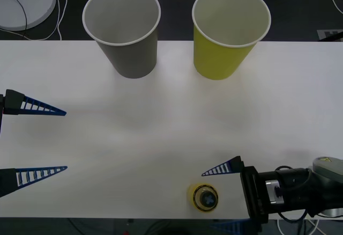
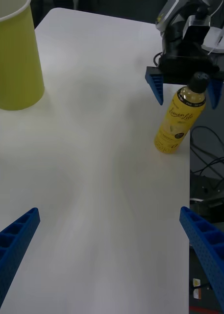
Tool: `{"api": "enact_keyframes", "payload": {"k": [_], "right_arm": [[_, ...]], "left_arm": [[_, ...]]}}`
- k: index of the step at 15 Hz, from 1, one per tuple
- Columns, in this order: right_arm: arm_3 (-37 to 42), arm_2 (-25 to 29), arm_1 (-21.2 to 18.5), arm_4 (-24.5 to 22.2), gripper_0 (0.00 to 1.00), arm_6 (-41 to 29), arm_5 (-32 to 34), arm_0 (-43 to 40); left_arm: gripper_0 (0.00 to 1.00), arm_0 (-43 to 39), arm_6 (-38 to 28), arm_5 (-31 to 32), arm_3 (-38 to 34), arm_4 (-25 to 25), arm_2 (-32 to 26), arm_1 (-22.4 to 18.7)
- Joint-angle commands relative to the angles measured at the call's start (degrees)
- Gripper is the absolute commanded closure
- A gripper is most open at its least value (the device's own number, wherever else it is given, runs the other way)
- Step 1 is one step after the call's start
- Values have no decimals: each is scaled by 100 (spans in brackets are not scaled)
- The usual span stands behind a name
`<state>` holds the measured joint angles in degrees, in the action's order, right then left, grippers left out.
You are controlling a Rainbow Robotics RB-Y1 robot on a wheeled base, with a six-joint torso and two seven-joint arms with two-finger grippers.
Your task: Put the can into the green bin and the plastic bottle into the gray bin
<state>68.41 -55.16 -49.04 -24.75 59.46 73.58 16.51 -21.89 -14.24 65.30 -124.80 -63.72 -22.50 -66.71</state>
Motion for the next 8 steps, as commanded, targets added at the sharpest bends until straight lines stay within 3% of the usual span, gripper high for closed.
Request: {"api": "enact_keyframes", "payload": {"k": [1,8], "right_arm": [[-3,-57,71,-4,0,66,-90,45],[-3,-233,255,-4,0,127,-274,151]], "left_arm": [[0,0,0,0,0,0,0,0],[0,0,0,0,0,0,0,0]]}}
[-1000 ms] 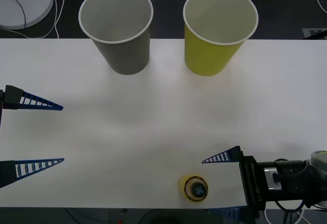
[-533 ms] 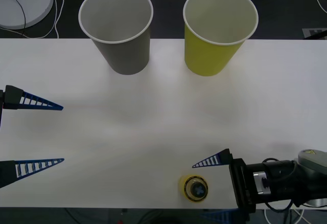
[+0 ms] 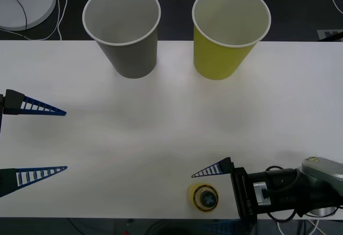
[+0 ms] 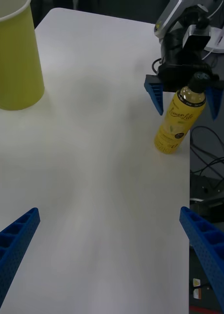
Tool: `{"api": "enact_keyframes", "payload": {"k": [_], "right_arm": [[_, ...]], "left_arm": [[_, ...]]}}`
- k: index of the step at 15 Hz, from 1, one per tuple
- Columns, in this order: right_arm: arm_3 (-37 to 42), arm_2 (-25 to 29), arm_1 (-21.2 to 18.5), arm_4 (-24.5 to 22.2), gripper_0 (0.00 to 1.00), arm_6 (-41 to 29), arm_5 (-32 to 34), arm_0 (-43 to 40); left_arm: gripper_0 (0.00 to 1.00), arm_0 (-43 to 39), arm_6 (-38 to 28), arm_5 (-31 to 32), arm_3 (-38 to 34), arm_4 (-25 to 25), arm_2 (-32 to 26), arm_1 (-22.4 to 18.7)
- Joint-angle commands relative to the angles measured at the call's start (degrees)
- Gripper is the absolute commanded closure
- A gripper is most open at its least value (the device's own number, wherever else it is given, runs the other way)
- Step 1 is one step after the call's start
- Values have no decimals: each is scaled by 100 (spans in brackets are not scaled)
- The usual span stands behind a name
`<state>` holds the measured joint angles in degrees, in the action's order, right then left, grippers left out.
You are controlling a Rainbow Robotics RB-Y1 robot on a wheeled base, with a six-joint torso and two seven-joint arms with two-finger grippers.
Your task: Put the can into the green bin and the plastic bottle into the gray bin
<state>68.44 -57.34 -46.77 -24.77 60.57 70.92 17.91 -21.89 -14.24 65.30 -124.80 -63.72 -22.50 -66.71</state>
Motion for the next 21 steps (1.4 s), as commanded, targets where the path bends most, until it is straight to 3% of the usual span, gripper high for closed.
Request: {"api": "enact_keyframes", "payload": {"k": [1,9,11,12,21], "right_arm": [[-6,-58,27,-2,0,16,-26,28],[-6,-138,107,-2,3,16,-114,72],[-6,-146,107,-2,93,-10,-122,72],[-6,-146,107,-2,100,-10,-114,72],[-6,-146,27,77,100,-63,-35,72]], "left_arm": [[0,0,0,0,0,0,0,0],[0,0,0,0,0,0,0,0],[0,0,0,0,0,0,0,0],[0,0,0,0,0,0,0,0],[0,0,0,0,0,0,0,0]]}}
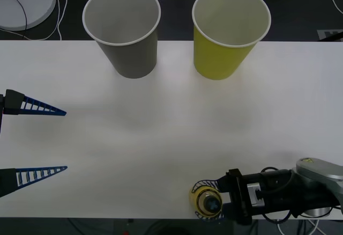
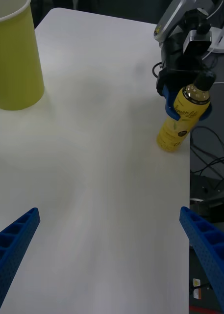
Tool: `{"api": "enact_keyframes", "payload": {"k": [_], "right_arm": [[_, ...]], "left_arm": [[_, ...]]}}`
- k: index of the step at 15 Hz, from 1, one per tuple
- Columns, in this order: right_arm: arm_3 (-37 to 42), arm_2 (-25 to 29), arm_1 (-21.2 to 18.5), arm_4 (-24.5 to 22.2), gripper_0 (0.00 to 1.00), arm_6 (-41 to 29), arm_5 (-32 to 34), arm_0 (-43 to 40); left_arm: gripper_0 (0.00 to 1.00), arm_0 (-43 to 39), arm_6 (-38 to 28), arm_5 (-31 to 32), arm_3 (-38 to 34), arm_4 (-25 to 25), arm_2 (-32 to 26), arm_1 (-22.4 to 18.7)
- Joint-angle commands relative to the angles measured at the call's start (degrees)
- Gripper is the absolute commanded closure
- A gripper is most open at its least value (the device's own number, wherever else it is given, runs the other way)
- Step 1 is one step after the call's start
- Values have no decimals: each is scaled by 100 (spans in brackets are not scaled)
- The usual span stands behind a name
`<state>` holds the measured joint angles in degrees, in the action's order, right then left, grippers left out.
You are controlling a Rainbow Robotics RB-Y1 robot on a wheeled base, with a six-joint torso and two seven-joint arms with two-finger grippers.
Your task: Put the can into the green bin and the plastic bottle into the gray bin
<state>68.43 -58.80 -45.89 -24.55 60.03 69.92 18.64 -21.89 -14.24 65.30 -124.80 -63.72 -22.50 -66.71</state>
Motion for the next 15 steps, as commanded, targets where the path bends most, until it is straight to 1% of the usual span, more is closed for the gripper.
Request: {"api": "enact_keyframes", "payload": {"k": [1,6,10,13,15], "right_arm": [[12,0,-95,99,100,-9,92,-1],[443,9,-526,477,100,-167,48,-106],[997,9,-983,970,100,-211,-312,-238],[1313,26,-1220,1330,100,-176,-479,-300],[1392,44,-1343,1541,100,-149,-523,-317]], "left_arm": [[0,0,0,0,0,0,0,0],[0,0,0,0,0,0,0,0],[0,0,0,0,0,0,0,0],[0,0,0,0,0,0,0,0],[0,0,0,0,0,0,0,0]]}}
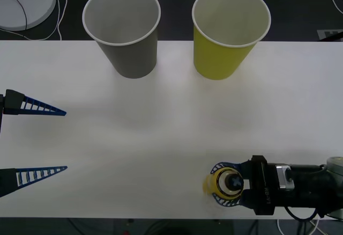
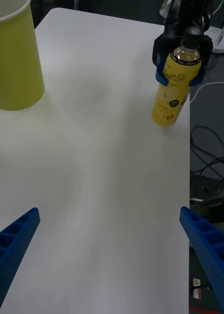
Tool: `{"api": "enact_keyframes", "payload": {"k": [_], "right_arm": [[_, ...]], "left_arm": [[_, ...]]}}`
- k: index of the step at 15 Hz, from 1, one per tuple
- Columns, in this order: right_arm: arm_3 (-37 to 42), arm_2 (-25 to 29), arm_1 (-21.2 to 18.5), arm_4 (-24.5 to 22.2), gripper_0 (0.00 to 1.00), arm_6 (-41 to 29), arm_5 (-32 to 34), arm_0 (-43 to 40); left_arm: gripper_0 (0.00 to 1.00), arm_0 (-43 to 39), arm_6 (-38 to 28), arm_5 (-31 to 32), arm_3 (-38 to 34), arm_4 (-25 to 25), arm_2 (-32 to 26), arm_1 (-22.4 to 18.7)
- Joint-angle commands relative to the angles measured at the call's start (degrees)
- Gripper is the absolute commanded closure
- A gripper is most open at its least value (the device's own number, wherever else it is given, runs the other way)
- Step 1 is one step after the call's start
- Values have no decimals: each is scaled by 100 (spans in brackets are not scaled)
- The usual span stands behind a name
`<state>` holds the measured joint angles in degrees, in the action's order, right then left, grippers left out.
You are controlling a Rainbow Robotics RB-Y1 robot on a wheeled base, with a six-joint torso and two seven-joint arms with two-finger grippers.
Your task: Put the can into the green bin and the plastic bottle into the gray bin
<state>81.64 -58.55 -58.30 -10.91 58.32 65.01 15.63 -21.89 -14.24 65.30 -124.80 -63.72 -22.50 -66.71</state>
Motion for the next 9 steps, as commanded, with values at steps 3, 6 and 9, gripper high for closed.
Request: {"api": "enact_keyframes", "payload": {"k": [3,6,9], "right_arm": [[124,283,-208,362,100,3,-32,-148],[396,581,-401,582,100,-14,-252,-385],[1170,1091,-718,819,100,-23,-920,-913]], "left_arm": [[0,0,0,0,0,0,0,0],[0,0,0,0,0,0,0,0],[0,0,0,0,0,0,0,0]]}}
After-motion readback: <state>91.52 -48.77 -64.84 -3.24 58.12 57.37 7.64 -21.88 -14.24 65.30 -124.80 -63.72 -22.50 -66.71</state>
